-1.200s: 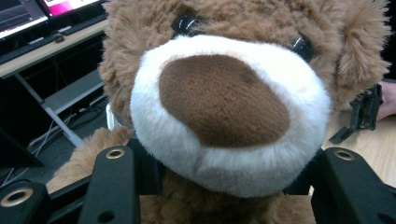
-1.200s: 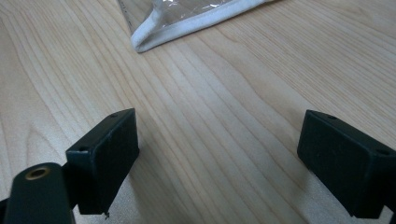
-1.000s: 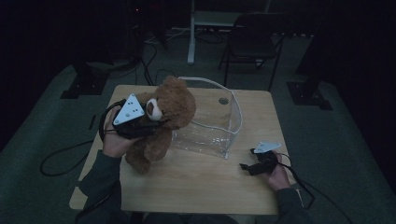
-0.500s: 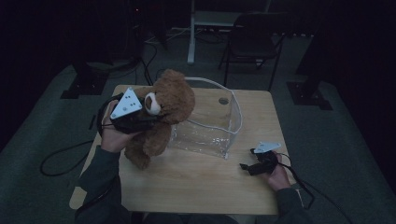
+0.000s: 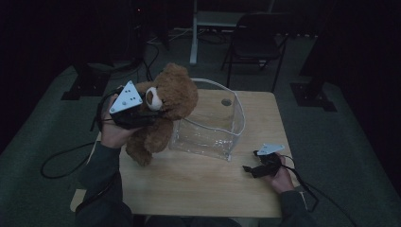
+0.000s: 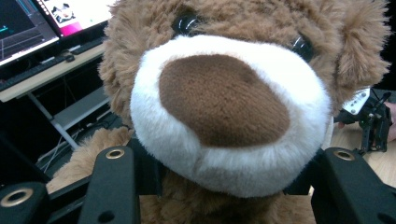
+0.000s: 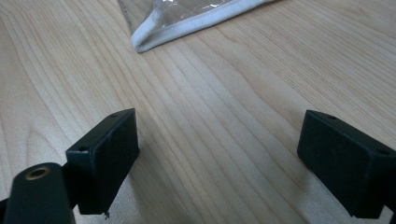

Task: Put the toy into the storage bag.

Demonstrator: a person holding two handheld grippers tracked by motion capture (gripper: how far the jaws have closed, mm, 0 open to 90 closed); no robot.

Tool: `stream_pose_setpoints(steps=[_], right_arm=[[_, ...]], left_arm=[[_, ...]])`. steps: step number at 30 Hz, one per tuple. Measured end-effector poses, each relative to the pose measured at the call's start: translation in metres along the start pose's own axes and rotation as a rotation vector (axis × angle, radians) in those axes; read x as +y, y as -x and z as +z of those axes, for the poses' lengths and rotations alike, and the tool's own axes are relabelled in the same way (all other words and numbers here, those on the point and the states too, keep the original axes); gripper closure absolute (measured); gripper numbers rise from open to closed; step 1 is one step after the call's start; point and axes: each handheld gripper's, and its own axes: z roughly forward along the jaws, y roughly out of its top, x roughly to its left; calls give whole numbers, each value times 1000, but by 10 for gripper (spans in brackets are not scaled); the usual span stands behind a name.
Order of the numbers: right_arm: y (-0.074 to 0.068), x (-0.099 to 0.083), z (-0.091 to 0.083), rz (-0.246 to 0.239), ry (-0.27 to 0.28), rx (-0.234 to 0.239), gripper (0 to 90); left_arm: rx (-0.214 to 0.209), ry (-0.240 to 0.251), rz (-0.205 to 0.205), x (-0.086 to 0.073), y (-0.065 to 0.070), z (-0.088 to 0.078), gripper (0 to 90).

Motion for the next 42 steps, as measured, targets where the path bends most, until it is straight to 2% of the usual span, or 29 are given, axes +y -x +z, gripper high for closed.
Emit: stream_pose_setpoints(steps=[6,15,42], right_arm=[[0,0,0,0,0,0,120],[0,0,0,0,0,0,120],[0,0,0,0,0,0,120]], left_arm=[[2,5,3,4,-4,0,455],[21,35,-24,7,-13,-1,457],[-20,50,-33,21,-34,18,456]])
